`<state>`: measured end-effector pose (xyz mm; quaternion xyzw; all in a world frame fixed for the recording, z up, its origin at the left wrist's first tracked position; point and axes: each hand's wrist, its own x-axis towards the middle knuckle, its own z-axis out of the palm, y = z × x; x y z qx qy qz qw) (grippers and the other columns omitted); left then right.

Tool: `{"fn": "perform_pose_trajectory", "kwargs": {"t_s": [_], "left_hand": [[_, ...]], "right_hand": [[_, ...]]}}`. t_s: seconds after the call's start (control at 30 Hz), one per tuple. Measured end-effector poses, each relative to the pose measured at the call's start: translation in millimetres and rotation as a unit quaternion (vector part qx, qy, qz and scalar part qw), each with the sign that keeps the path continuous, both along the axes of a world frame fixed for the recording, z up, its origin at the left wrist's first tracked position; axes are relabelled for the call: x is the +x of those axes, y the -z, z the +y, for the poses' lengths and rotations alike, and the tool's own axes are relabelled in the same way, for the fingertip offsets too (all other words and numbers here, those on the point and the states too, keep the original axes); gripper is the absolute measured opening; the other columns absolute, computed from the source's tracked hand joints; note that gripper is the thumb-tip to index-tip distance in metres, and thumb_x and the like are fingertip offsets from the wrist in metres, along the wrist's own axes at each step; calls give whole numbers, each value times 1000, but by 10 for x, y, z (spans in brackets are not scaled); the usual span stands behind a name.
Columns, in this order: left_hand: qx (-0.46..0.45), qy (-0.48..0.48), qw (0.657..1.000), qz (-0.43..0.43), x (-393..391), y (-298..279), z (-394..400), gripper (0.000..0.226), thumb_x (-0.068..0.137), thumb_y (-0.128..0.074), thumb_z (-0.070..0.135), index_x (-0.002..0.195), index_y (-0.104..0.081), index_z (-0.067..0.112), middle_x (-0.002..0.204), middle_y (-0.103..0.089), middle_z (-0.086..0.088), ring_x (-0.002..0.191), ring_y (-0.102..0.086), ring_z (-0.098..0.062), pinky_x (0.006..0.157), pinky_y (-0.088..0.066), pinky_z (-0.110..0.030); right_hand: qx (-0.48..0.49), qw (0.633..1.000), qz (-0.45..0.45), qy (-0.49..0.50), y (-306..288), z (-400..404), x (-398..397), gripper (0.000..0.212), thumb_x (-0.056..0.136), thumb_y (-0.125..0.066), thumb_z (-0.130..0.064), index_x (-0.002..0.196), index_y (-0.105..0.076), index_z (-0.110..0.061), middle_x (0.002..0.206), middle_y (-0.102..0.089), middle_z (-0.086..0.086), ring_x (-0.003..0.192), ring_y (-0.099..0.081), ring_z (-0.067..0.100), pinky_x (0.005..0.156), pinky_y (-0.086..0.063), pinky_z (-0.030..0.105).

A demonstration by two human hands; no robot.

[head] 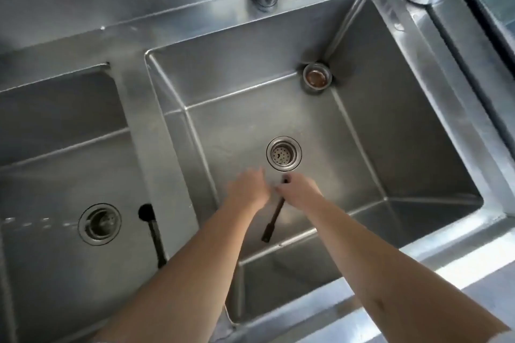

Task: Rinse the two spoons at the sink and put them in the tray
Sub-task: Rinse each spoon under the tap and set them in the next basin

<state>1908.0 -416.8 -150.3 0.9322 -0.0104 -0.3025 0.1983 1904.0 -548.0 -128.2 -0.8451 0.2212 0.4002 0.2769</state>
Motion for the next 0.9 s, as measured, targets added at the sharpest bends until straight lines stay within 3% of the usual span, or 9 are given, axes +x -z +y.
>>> {"fn": "perform_pose_trajectory", "kwargs": {"t_s": [0.1, 0.2, 0.3, 0.43, 0.53, 0.67, 0.73, 0.8, 0.9], "left_hand": [[20, 38, 995, -94, 43, -630, 389, 20, 81, -57, 16, 100, -54, 13, 104, -62, -11, 103, -58, -34, 71, -43, -39], [27, 68, 972, -225, -79, -1122, 885, 38, 75, -62, 13, 112, -55, 13, 119, -55, -13, 115, -49, -33, 84, -47, -44], [-13, 22, 964, -264, -325, -1409, 1515, 49, 82, -59, 17, 130, -50, 17, 139, -48, -12, 131, -42, -30, 100, -45, -45], [-27, -115, 980, -160, -828, -1360, 2352, 50, 92, -48, 33, 141, -37, 26, 149, -41, -3, 138, -36, -22, 108, -39, -43], [-43, -162, 984, -65, -1149, -1071, 2811, 54, 92, -47, 39, 142, -36, 21, 147, -45, -3, 135, -41, -22, 108, -38, -42], [-63, -202, 976, 49, -1366, -514, 3107, 39, 90, -51, 30, 125, -51, 14, 121, -62, -8, 108, -60, -26, 96, -47, -40], [-93, -207, 969, 102, -1400, -203, 3106, 30, 90, -45, 24, 115, -56, 10, 102, -67, -11, 91, -63, -27, 88, -52, -42], [-108, -213, 961, 137, -1406, 122, 3089, 34, 91, -43, 21, 121, -54, 9, 115, -66, -16, 103, -63, -32, 87, -49, -37], [-146, -259, 941, 160, -1401, 573, 3040, 38, 91, -45, 19, 128, -52, 13, 126, -63, -16, 114, -59, -30, 88, -43, -26]], "right_hand": [[-16, 991, -64, -115, -478, 371, 24, 76, 82, -55, -53, 151, -29, -30, 162, -21, 4, 148, -22, 23, 110, -34, 49], [-31, 972, -126, -197, -950, 794, -10, 81, 87, -50, -57, 154, -12, -34, 166, 3, -1, 152, 4, 20, 118, -19, 55], [5, 948, -202, -247, -1351, 1312, -101, 75, 89, -52, -50, 154, -17, -32, 166, 0, -1, 152, 1, 20, 120, -18, 51], [59, 907, -262, -324, -1579, 2086, -349, 65, 90, -48, -45, 149, -25, -33, 166, -8, -4, 151, -5, 16, 116, -27, 47], [87, 905, -244, -338, -1385, 2592, -618, 53, 88, -46, -46, 139, -38, -35, 154, -38, -9, 136, -43, 18, 97, -48, 42], [79, 962, -77, -250, -643, 3065, -857, 31, 84, -49, -35, 113, -54, -26, 96, -68, -1, 74, -69, 18, 59, -58, 34], [87, 984, 10, -155, -145, 3173, -937, 27, 87, -53, -28, 111, -58, -18, 93, -67, 4, 81, -69, 25, 67, -58, 37], [108, 993, 45, -26, 313, 3285, -993, 20, 87, -56, -21, 106, -61, -15, 101, -69, 12, 91, -67, 30, 82, -57, 44], [67, 997, 20, 20, 755, 3357, -1042, 21, 84, -57, -30, 101, -59, -18, 95, -67, 8, 81, -62, 26, 62, -49, 33]]}}
